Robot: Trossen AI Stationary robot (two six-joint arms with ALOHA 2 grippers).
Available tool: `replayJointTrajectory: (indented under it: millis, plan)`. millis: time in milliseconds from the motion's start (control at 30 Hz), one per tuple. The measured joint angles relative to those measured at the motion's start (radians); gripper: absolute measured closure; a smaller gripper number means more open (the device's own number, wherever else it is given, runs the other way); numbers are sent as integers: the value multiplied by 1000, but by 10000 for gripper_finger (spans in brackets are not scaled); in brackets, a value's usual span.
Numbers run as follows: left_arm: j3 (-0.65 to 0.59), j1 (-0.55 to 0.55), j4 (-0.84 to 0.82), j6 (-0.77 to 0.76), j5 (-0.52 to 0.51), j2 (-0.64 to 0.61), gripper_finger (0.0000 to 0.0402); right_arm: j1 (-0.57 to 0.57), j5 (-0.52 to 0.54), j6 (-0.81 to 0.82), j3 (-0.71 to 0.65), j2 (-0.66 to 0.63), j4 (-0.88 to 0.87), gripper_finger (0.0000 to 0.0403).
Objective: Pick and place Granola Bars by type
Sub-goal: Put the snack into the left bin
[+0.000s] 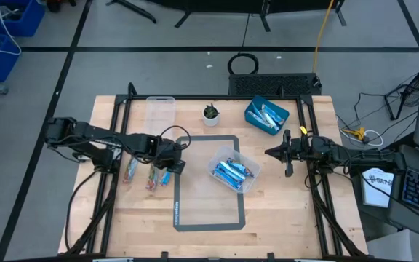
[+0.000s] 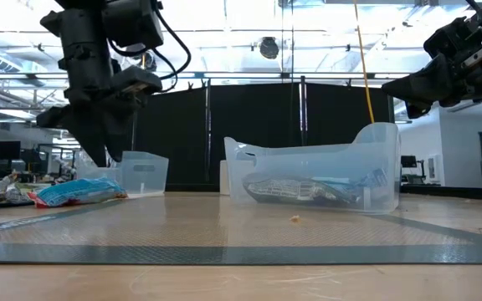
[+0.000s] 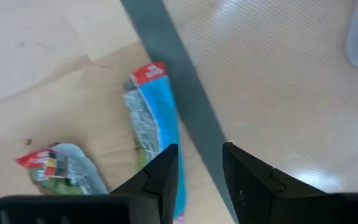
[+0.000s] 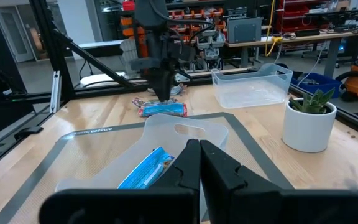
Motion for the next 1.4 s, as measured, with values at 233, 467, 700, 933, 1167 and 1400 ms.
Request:
replayJointTrajectory:
  millis: [233, 467, 700, 933, 1167, 1400]
  plan:
    - [-2, 0, -74, -32, -58, 0, 273, 0, 0, 0, 0, 0, 0, 403]
    - [-3, 0, -67, -33, -70, 32, 273, 0, 0, 0, 0, 0, 0, 403]
    - [-4, 1, -9, 16, -18, 126, 273, 0, 0, 0, 0, 0, 0, 403]
    - [-4, 1, -8, 26, -13, 128, 273, 0, 0, 0, 0, 0, 0, 403]
    - [-4, 1, -8, 52, -4, 123, 275, 0, 0, 0, 0, 0, 0, 403]
    - [-4, 0, -8, 112, -22, 123, 384, 0, 0, 0, 0, 0, 0, 403]
